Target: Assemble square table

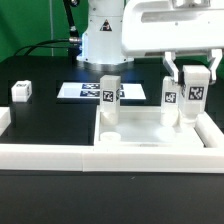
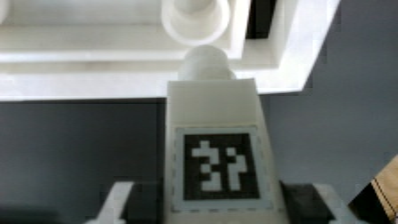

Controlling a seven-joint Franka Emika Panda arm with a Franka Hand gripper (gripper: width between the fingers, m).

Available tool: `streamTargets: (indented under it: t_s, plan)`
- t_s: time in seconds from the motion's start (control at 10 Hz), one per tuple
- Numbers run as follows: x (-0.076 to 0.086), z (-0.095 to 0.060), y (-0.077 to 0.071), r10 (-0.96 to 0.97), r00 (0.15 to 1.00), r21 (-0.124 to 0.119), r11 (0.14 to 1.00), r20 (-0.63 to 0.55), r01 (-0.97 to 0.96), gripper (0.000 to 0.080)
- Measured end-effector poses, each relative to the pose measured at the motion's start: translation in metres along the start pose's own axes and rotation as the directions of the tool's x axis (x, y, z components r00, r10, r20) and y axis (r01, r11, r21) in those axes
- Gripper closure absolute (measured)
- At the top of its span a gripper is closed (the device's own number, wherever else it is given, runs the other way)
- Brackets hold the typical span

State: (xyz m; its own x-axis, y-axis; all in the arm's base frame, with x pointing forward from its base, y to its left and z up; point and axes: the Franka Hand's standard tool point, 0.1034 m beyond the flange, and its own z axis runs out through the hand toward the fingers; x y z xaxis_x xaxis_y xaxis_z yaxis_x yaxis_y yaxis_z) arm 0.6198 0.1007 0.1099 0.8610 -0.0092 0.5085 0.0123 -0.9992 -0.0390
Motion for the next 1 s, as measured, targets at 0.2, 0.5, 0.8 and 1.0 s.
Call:
streamTargets:
  t_s: [0.2,0.5,0.8,1.0]
  plan:
    - [-0.004,0.002,-0.001,-0.006,1.000,0.000,1.000,0.006,0.006,0.0508]
    - [-0.013,0.011,0.001,-0.018,1.000,-0.005,1.000,0.024,0.018,0.0508]
    - [-0.019,0.017,0.001,-0.023,0.999,-0.007,1.000,0.029,0.024,0.0508]
    - [-0.022,0.023,0.001,-0.032,0.999,-0.007,0.999,0.014,0.032,0.0508]
